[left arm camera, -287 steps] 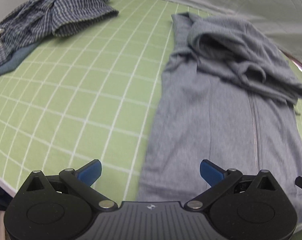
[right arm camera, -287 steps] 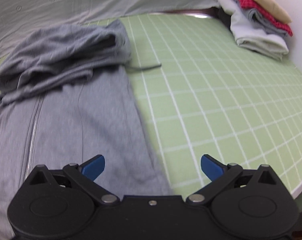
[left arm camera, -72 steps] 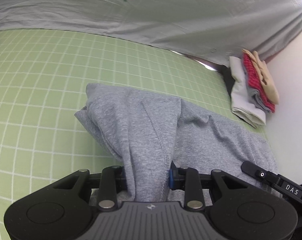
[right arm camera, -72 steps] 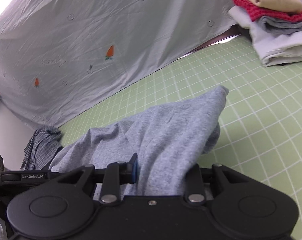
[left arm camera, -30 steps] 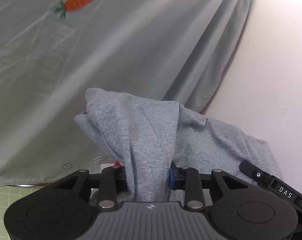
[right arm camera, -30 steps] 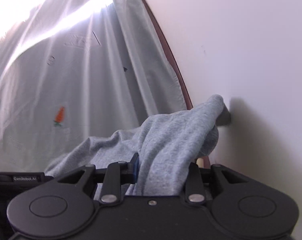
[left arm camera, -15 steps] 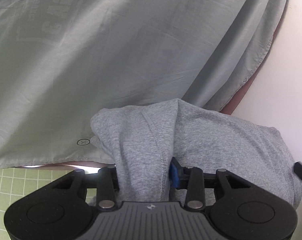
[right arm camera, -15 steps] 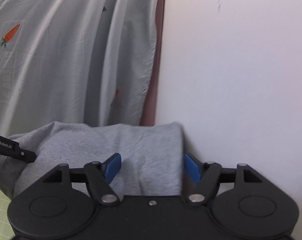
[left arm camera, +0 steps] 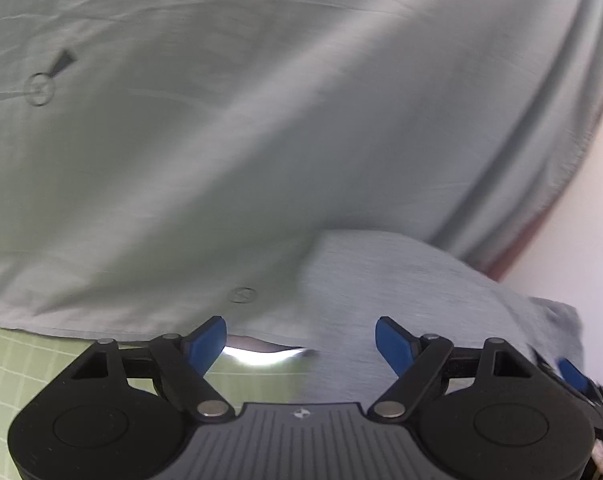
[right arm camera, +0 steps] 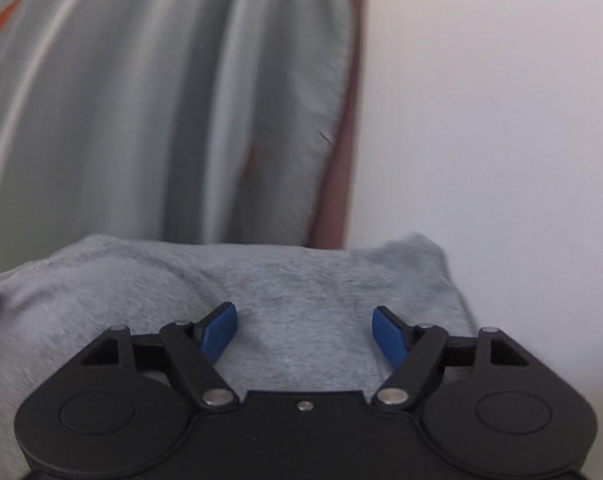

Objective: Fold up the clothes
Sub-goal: 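Lower the hoodie onto the stack and open both grippers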

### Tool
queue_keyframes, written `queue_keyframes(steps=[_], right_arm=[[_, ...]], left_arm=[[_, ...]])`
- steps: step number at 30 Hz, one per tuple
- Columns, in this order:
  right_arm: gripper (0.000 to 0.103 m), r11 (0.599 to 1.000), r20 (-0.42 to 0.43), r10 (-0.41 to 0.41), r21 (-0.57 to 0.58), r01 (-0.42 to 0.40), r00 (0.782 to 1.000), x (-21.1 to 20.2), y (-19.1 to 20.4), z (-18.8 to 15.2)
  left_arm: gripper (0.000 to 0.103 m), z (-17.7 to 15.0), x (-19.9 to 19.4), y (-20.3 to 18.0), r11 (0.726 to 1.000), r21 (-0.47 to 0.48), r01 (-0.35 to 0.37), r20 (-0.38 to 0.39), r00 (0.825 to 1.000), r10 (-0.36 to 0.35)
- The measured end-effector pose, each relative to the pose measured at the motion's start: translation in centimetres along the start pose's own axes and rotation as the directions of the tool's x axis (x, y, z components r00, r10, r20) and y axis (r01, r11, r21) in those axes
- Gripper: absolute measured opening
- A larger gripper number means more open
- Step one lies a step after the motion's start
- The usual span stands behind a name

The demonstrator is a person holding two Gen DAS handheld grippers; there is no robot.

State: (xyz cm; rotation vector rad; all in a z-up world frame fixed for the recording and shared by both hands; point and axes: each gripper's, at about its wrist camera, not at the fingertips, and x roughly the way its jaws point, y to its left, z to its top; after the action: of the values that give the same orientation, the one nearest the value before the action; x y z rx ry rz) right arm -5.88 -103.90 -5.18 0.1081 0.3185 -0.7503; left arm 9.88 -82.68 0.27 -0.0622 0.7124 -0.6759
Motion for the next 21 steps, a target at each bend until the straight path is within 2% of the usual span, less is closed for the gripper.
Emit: queue_keyframes(steps=[1,4,8,11,14,18,21], right_arm=[[0.078,1.000,-0.003,0.001,0.013,-0.001,1.000,0.1,-0.3,-0.3],[0.078,0.999,-0.006,0.014,0.042,-0.014,1.000,0.1,-1.0,-0.7],[0.079,0.996,-0.010,0.032,0.081,-0.031,0.999,0.1,-1.9,-1.4],[0.080,0.993,-0.012,0.046,0.110,-0.044,0.999,0.2,-2.6,-1.9],[0.080,0.989,-0.014,0.060,0.139,-0.057,0.998,0.2,-3.3,-2.4],[0.082,0.985,-0.021,0.072,0.161,-0.068,0.997,-0.8,-4.1,-2.7],[0.093,0.984,-0.030,0.077,0.162,-0.071,0.997,-2.5,-4.7,-2.7]], left_arm=[[0.082,-0.2,0.4,0.5,1.000,-0.005,-0.017,-0.010,1.000,0.017],[0.082,-1.8,1.7,1.0,1.000,-0.005,-0.010,-0.073,0.997,0.009],[0.082,-4.7,3.8,-0.5,0.995,0.080,-0.057,-0.123,0.990,0.066],[0.082,-5.8,4.6,-0.1,0.998,0.041,-0.056,-0.164,0.985,0.062],[0.082,-5.8,4.1,0.0,0.996,0.060,-0.064,-0.157,0.985,0.073],[0.083,-5.8,1.5,0.5,0.994,0.092,-0.057,-0.134,0.989,0.069],[0.086,-6.1,-1.4,1.2,0.993,0.113,-0.028,-0.109,0.993,0.040]])
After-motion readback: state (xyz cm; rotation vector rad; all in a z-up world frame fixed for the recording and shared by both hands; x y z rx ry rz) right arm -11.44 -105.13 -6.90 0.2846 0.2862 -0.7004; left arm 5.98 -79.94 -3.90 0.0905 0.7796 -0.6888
